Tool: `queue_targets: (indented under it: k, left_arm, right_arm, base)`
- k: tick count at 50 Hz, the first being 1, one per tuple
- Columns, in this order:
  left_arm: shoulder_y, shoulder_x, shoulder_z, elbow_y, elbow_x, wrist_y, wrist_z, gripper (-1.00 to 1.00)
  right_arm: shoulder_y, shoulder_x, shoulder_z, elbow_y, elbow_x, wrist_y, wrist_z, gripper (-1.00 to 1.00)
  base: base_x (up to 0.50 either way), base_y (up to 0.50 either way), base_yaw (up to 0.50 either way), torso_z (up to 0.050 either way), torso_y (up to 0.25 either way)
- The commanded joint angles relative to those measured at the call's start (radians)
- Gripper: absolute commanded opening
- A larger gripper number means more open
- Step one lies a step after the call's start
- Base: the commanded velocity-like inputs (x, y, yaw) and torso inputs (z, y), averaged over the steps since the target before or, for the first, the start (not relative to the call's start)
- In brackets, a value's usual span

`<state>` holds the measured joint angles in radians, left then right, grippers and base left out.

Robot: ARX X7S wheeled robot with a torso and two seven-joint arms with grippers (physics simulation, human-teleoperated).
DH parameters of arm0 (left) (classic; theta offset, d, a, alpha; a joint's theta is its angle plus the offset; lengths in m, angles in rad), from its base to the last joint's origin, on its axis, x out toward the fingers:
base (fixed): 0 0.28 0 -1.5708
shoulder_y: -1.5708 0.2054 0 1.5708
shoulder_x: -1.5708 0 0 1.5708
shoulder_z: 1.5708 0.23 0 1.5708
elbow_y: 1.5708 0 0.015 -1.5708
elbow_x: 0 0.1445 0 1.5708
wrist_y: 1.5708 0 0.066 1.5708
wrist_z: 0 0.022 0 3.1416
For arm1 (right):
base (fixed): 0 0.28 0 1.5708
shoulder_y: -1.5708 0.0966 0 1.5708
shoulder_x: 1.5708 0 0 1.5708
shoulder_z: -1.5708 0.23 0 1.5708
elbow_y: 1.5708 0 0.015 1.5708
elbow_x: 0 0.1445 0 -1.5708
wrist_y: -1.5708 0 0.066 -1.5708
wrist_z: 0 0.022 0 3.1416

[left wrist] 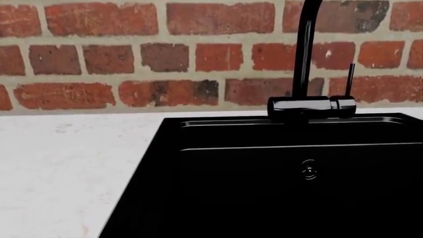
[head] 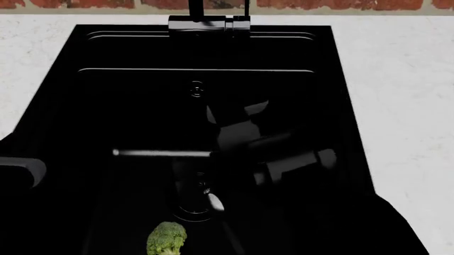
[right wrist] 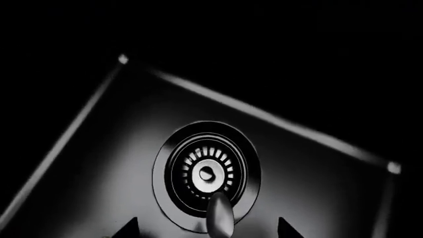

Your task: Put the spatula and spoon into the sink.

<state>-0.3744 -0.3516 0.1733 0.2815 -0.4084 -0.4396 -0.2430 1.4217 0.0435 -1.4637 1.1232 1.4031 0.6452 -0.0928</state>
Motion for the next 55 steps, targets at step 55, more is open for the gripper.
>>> queue_targets:
  k: [55]
  left_arm:
    - [0.026, -0.012, -0.027, 0.015, 0.009, -0.006, -0.027, 1.0]
  right_arm:
    - [-0.431, 1.122, 0.327, -2.083, -0.361, -0.429, 1.502, 1.0]
  base:
    - [0.0, 0.0, 0.0, 0.0, -0.001]
